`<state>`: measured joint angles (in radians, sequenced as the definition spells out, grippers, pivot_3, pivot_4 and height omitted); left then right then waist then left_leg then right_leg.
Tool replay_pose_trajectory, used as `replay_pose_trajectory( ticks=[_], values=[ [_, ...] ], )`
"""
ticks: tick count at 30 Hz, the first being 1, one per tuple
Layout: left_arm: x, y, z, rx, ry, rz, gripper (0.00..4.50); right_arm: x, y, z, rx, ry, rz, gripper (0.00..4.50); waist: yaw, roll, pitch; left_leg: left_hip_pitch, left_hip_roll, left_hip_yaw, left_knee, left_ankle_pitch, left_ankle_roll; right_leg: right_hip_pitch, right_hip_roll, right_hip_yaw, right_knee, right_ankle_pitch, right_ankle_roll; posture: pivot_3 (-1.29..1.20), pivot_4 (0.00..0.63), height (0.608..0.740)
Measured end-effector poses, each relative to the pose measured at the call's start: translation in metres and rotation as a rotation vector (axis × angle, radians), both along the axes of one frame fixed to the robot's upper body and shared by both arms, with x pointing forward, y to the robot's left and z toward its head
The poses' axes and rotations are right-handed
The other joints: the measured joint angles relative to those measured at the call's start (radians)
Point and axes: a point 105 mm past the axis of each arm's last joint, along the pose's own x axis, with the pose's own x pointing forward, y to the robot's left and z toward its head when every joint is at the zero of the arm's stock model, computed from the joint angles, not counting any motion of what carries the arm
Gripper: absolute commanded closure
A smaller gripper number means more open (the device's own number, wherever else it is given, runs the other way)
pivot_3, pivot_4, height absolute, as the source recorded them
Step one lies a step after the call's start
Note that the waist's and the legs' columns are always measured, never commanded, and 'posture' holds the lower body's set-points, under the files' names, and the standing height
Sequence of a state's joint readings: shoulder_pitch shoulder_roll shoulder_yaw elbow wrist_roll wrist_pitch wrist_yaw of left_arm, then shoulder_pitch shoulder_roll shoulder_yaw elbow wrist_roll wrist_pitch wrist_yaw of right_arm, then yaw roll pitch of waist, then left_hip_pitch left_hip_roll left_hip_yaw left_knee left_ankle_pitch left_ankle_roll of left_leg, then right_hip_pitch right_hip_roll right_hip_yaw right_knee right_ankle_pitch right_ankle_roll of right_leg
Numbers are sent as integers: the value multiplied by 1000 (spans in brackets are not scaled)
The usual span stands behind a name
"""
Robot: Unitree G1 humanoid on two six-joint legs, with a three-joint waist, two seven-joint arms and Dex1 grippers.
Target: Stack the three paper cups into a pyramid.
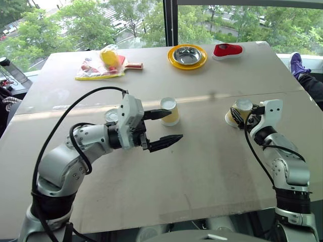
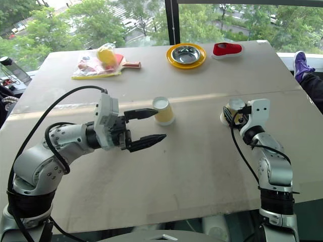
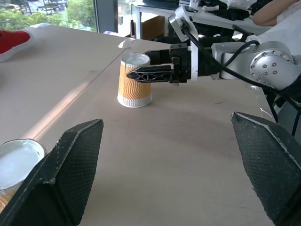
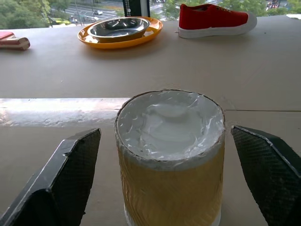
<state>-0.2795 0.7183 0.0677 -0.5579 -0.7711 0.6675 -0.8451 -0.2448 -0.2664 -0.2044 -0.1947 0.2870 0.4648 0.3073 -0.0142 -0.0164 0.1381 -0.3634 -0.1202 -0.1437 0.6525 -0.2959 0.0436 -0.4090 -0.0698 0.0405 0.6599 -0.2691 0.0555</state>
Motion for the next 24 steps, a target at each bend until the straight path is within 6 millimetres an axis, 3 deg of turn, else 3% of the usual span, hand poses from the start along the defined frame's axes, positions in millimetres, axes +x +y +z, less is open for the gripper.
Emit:
replay_pose_trajectory(
  ticks=[2,9,16,21,24],
  values=[
    [-2,-1,0,2,3,-12,0,0,1,1,0,-7,5,2185,0,0,0,0,0,0,0,0,0,0,0,0,0,0,0,0,150,740],
    [0,4,-4,-5,12,31,0,0,14,0,-12,-11,70,2185,-3,0,0,0,0,0,0,0,0,0,0,0,0,0,0,0,150,740],
    [-8,35,-37,-12,67,264,0,3,83,6,-7,-12,325,2185,-21,0,0,0,0,-1,0,0,0,-1,1,1,0,0,0,0,150,740],
    [-7,59,-51,1,55,489,0,15,108,3,-23,5,399,2185,-8,-1,0,0,-1,-1,0,0,0,0,0,0,0,0,0,0,150,740],
    [-11,60,-52,-28,58,539,0,22,118,2,-45,2,430,2185,-3,-1,-1,1,-1,0,0,0,0,-1,1,0,0,0,0,0,150,740]
  ],
)
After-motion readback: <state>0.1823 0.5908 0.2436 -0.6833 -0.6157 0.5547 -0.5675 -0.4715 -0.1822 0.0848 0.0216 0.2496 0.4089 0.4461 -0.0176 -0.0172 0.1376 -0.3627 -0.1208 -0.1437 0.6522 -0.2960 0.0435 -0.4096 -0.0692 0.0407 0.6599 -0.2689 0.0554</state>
